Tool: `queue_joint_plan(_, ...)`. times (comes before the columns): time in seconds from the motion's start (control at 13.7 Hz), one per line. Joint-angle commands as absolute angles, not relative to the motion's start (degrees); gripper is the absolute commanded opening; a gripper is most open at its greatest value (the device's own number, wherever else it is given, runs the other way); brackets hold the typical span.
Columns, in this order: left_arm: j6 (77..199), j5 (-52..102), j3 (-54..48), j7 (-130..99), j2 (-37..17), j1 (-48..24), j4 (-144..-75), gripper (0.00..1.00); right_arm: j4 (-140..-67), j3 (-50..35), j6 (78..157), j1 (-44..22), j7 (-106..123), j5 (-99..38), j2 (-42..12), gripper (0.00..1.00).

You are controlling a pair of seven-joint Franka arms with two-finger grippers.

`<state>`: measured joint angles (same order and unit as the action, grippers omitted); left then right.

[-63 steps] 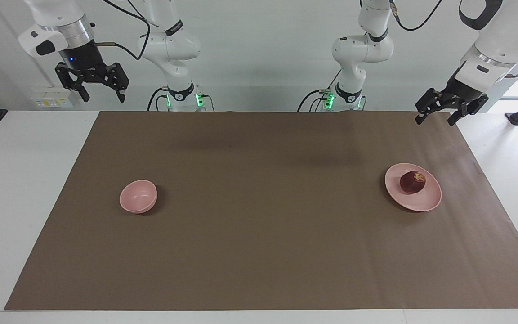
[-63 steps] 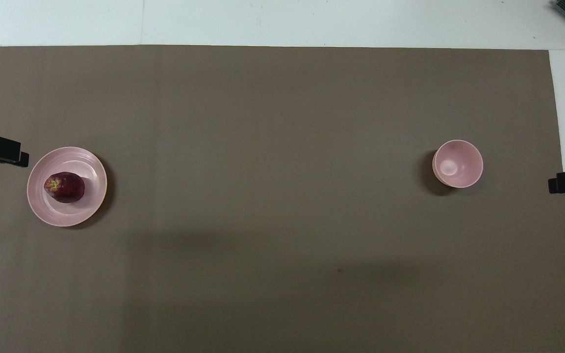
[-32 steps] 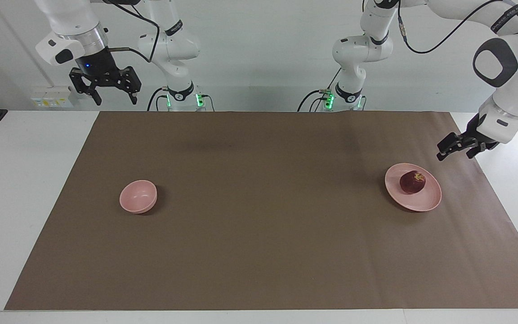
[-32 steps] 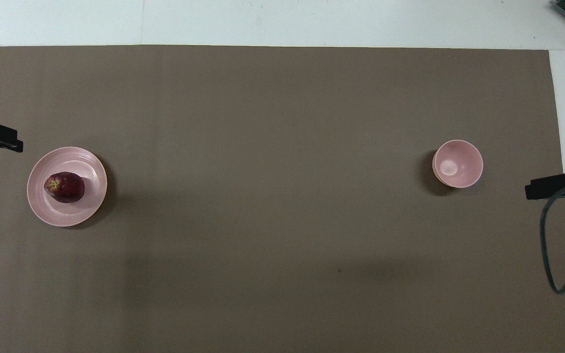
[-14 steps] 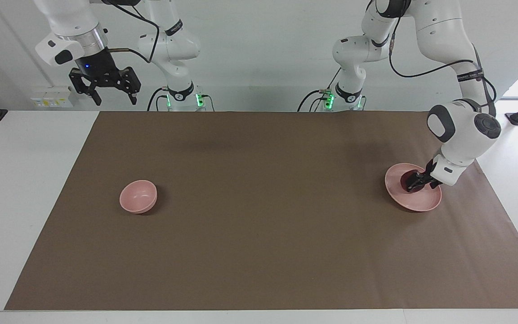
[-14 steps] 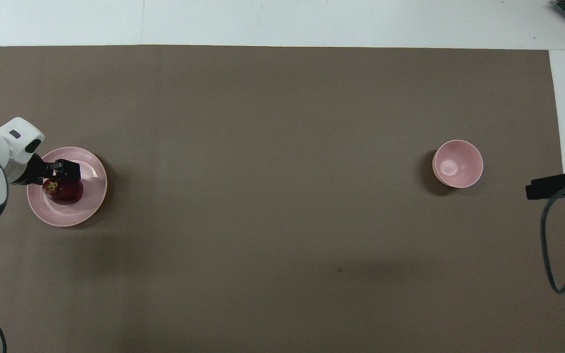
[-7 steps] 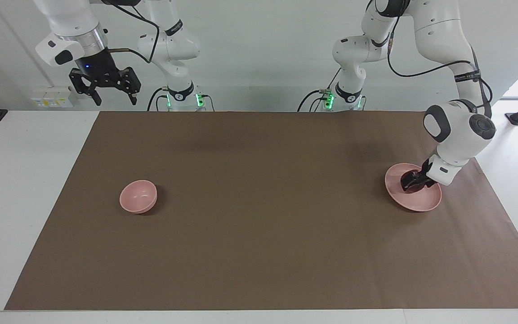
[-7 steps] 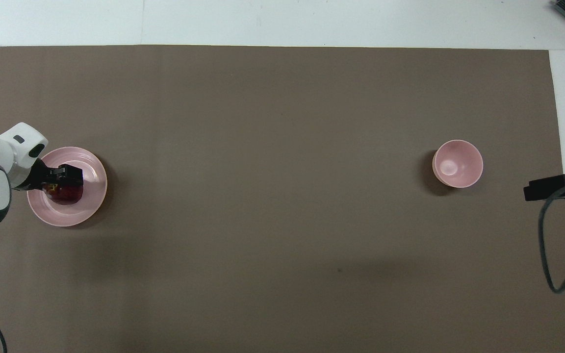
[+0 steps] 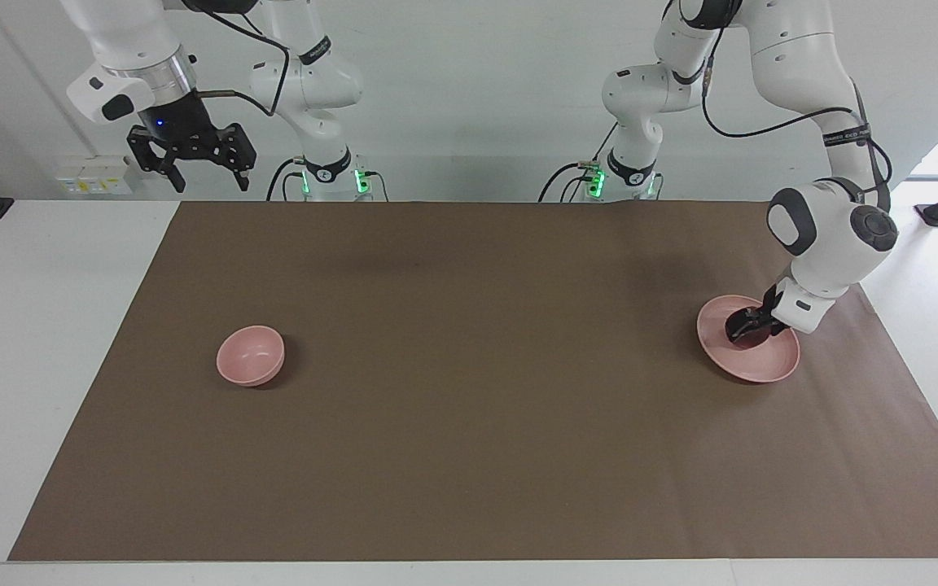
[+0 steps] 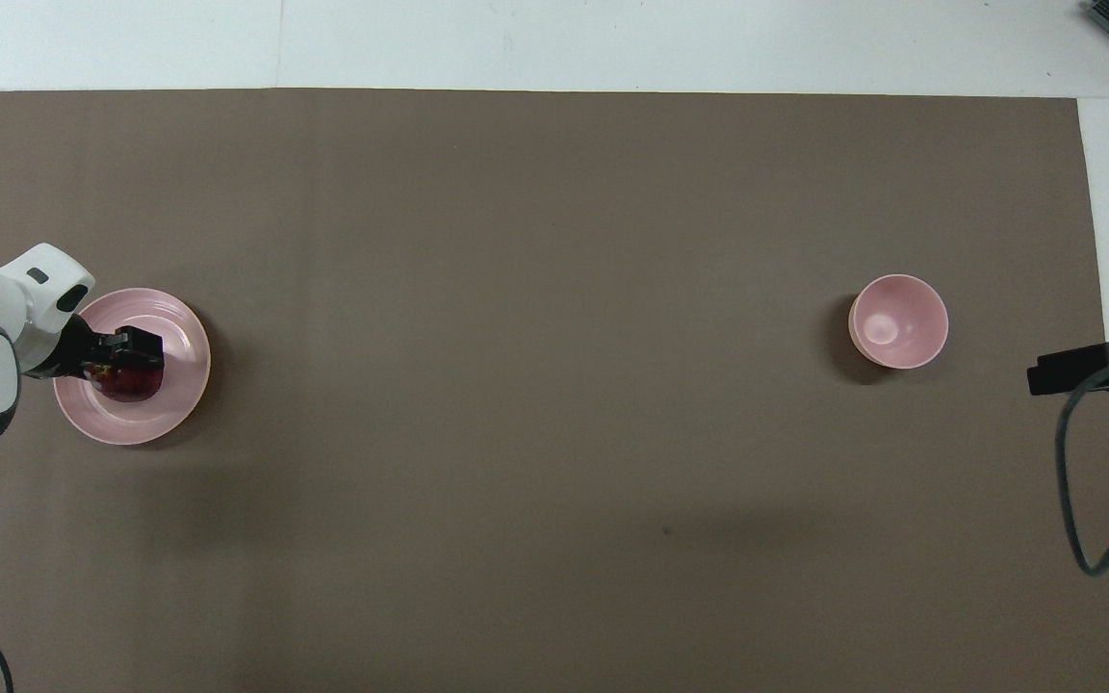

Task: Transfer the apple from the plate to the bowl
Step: 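Lower the left gripper over the red apple on the pink plate, then close the left gripper around the red apple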

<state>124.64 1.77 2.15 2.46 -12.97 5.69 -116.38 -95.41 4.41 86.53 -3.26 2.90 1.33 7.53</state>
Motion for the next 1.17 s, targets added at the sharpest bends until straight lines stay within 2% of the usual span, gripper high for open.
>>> queue_joint_plan(0.0,119.2,1.5,1.7,0.5,-12.2,5.3,-112.3,0.0,-96.7,4.2,87.7,-2.5,2.5,0.8,8.3,1.0)
queue_joint_plan(0.22,110.9,1.5,1.6,0.3,-12.3,3.1,-105.0,0.0,-96.8,4.1,87.7,-2.5,2.5,0.8,8.2,1.0)
queue_joint_plan(0.51,97.0,1.5,1.6,-0.4,-10.1,0.4,-99.9,0.0,-97.5,4.3,88.5,-2.5,2.9,-1.6,7.9,1.0)
queue_joint_plan(0.95,85.6,1.3,0.6,-2.5,-8.0,-2.3,-97.7,0.0,-99.7,4.7,89.6,0.3,3.1,-10.3,8.1,1.0)
queue_joint_plan(1.1,84.9,1.4,0.4,-4.9,-7.8,-2.8,-98.0,0.0,-102.5,4.7,93.3,1.3,3.3,-15.8,8.3,1.0)
